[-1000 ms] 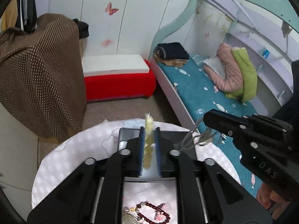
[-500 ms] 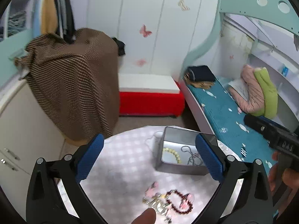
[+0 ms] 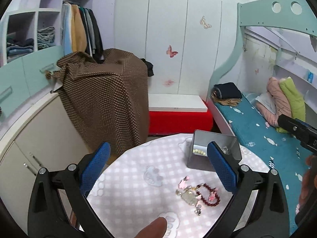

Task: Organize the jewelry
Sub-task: 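Withdraw both grippers from the box back over the remaining jewelry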

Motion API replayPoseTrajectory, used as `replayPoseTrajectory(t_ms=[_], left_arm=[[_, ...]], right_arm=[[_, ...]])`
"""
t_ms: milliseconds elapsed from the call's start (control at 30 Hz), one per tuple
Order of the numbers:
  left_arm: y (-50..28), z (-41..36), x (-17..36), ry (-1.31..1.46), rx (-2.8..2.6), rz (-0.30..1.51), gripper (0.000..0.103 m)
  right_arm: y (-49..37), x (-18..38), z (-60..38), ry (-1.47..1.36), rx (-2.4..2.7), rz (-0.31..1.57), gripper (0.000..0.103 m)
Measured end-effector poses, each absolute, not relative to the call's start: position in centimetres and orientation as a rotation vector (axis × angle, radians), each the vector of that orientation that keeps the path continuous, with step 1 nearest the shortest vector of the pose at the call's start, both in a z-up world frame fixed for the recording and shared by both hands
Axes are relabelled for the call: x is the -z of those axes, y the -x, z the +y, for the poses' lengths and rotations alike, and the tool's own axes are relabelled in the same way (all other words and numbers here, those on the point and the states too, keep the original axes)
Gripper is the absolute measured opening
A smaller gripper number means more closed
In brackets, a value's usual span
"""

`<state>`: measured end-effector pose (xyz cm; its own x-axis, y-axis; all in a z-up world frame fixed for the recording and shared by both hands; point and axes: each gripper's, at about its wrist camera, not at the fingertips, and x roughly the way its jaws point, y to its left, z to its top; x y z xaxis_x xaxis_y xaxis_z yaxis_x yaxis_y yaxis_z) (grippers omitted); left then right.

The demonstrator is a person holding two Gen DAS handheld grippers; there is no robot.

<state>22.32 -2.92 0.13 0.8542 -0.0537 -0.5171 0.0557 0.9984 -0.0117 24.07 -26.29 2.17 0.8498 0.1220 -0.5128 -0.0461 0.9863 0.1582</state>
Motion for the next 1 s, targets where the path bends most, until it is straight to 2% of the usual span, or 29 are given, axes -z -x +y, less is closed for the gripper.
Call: replayPoseTrajectory(t_ms=[500, 867, 967, 1000], left_arm=[[-18.4, -2.8, 2.9, -0.021, 0.042, 0.596, 0.098], [-20.2, -3.7, 7.9, -0.03, 0.066, 0.732, 0.098], [-21.0, -4.2, 9.2, -0.045, 0.074, 0.757, 0.098], [-21.3, -4.2, 9.6, -0.046, 0.074, 0.765, 0.098]], right_arm=[[-19.8, 2.3, -23.6, -0.065, -0.06, 0.629, 0.096], [-20.7, 7.8, -22.6, -0.017, -0.084, 0.785, 0.096], [-21.7, 9.7, -22.1, -0.013, -0.102, 0.836, 0.094], [-22.1, 10.3, -21.9, -0.016, -0.115, 0.851, 0.09]])
